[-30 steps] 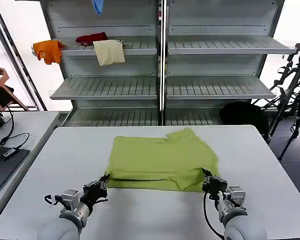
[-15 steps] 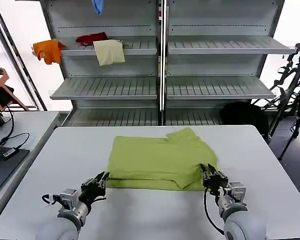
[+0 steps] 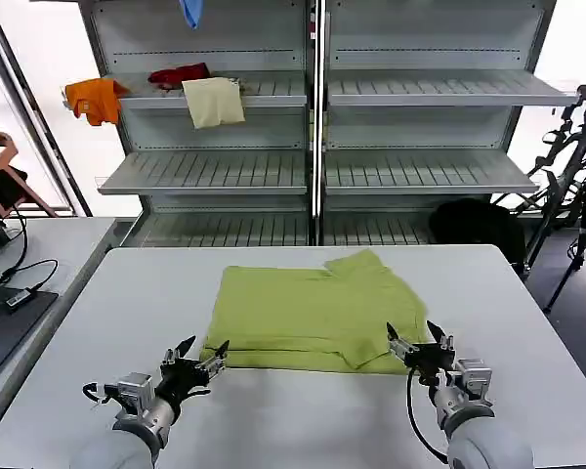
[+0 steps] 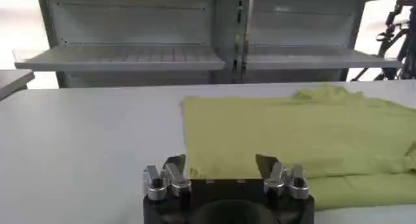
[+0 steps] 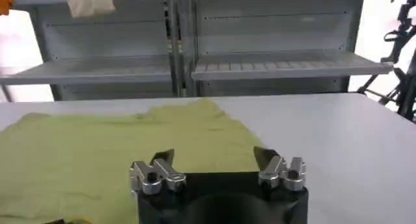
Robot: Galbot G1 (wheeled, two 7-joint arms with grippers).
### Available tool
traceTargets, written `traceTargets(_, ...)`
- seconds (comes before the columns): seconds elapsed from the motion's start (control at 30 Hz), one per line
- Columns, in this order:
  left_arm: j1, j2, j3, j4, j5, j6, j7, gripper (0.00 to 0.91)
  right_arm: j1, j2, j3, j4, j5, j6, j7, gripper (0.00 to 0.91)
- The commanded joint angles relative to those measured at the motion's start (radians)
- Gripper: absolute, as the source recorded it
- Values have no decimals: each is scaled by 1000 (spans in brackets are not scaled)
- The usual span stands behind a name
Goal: Fold and organize the clothes.
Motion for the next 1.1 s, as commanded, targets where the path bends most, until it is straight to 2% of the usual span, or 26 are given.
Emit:
traceTargets(0.03, -1, -8, 17, 17, 20, 1, 4, 907, -121, -1, 53, 21, -40, 0, -47, 907)
traceTargets(0.43, 9, -10, 0, 49, 24, 1, 33, 907, -177, 2, 86, 10, -42, 2, -60, 907)
traceTargets(0.5, 9, -12, -2, 55, 24, 1, 35, 907, -184, 1, 95, 12, -28, 2, -59, 856)
traceTargets(0.53, 9, -12, -3, 57, 23, 1, 35, 907, -187, 0, 99, 13, -19, 2, -58, 695)
traceTargets(0.57, 9, -13, -4, 59, 22, 1, 36, 907, -190, -1, 105, 13, -12, 3, -58, 625)
traceTargets(0.6, 10, -14, -5, 60, 22, 1, 37, 907, -192, -1, 108, 14, -10, 3, -59, 494)
traceTargets(0.63, 11, -14, -5, 60, 22, 1, 37, 907, -194, -2, 110, 14, -9, 3, -60, 443)
traceTargets(0.67, 12, -15, -5, 61, 23, 1, 37, 907, -195, -3, 110, 14, -8, 3, -62, 333)
traceTargets(0.7, 13, -16, -5, 61, 23, 1, 38, 907, -195, -2, 109, 13, -9, 3, -63, 302)
traceTargets(0.77, 15, -17, -5, 61, 26, 0, 38, 846, -190, 1, 103, 10, -13, 3, -62, 272)
traceTargets(0.8, 16, -17, -6, 62, 28, 1, 39, 786, -188, 1, 101, 9, -14, 3, -62, 272)
traceTargets(0.87, 20, -19, -8, 64, 34, 1, 42, 625, -182, 4, 94, 7, -22, 3, -63, 272)
traceTargets(0.9, 20, -19, -8, 64, 34, 0, 43, 574, -180, 5, 91, 7, -25, 3, -63, 262)
traceTargets(0.93, 23, -19, -9, 66, 37, 1, 46, 464, -177, 5, 86, 6, -31, 3, -64, 252)
traceTargets(0.97, 25, -19, -11, 67, 38, 1, 47, 393, -175, 6, 84, 6, -34, 3, -66, 222)
traceTargets(1.0, 25, -19, -11, 67, 38, 1, 48, 252, -175, 6, 82, 6, -34, 3, -66, 131)
traceTargets(1.03, 26, -19, -13, 70, 38, 1, 49, 181, -174, 6, 82, 6, -37, 3, -67, 111)
traceTargets(1.07, 25, -19, -14, 72, 38, 1, 50, 20, -173, 6, 82, 5, -39, 3, -67, 40)
traceTargets(1.1, 25, -19, -14, 74, 38, 1, 50, 10, -174, 6, 81, 5, -40, 3, -67, 10)
